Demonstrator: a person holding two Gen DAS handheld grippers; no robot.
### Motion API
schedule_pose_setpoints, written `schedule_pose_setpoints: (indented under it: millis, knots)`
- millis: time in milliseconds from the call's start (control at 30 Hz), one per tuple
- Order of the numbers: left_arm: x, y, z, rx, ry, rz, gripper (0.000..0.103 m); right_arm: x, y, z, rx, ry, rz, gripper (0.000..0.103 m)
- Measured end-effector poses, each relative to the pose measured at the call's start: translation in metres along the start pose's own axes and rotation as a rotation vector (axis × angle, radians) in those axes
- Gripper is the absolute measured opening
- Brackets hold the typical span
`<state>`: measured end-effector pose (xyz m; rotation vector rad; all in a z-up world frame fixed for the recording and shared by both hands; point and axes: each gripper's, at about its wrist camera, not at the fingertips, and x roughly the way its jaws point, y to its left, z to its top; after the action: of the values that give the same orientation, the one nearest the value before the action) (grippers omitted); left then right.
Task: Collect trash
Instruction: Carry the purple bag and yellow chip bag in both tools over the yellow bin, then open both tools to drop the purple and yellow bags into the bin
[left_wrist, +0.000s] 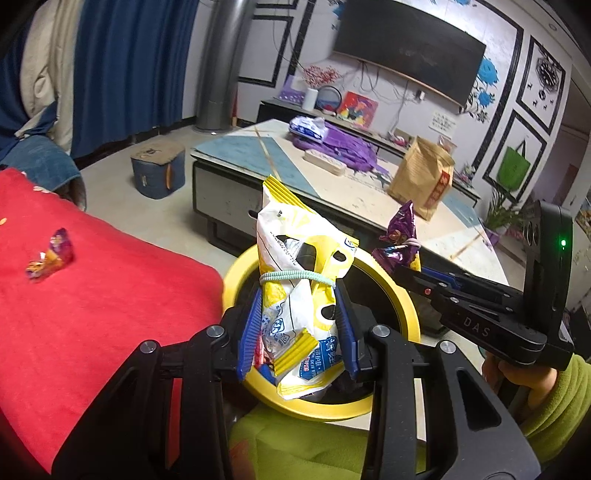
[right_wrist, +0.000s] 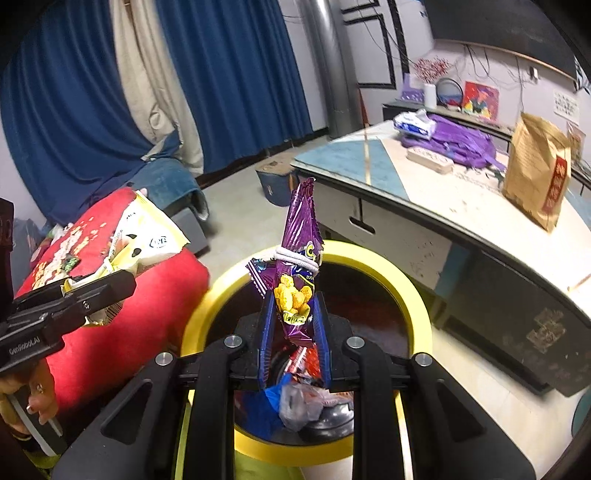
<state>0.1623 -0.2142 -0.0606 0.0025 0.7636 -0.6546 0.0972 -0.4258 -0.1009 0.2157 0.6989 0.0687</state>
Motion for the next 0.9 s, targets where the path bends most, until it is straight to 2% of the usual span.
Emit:
schedule_pose_setpoints:
  millis: [400, 467, 500, 533, 600, 667, 733, 833, 867, 900]
  knots:
    - [0.022, -0.007, -0.004, 0.016, 0.055, -0.022, 0.03, 0.004, -0.027, -0.006, 0.093, 0.033, -0.022, 0.022]
    - [0.023, -0.007, -0.004, 0.015, 0.061, -0.032, 0.031, 0.005, -0.029, -0.006, 0.104, 0.04, -0.021, 0.029]
    - [0.024, -0.007, -0.004, 0.015, 0.066, -0.038, 0.031, 0.005, -0.03, -0.007, 0.11, 0.042, -0.027, 0.038]
    - [0.025, -0.007, -0.004, 0.015, 0.069, -0.037, 0.032, 0.006, -0.031, -0.005, 0.115, 0.04, -0.033, 0.043]
    - [0.025, -0.005, -0.003, 0.01, 0.065, -0.048, 0.043, 0.004, -0.033, -0.004, 0.127, 0.032, -0.049, 0.046]
    - [0.023, -0.004, -0.003, 0.01, 0.053, -0.054, 0.061, 0.001, -0.037, -0.004, 0.141, 0.018, -0.077, 0.052]
    - [0.021, -0.003, -0.001, 0.004, 0.046, -0.055, 0.073, -0.003, -0.04, -0.002, 0.151, -0.003, -0.088, 0.054]
    - [0.015, 0.001, -0.001, -0.016, 0.034, -0.056, 0.078, -0.009, -0.039, -0.001, 0.148, -0.032, -0.101, 0.056]
    - [0.012, 0.003, 0.0, -0.024, 0.021, -0.048, 0.086, -0.013, -0.036, 0.0, 0.138, -0.053, -0.109, 0.057]
    - [0.009, 0.005, 0.0, -0.028, 0.009, -0.043, 0.089, -0.016, -0.034, 0.001, 0.128, -0.07, -0.111, 0.058]
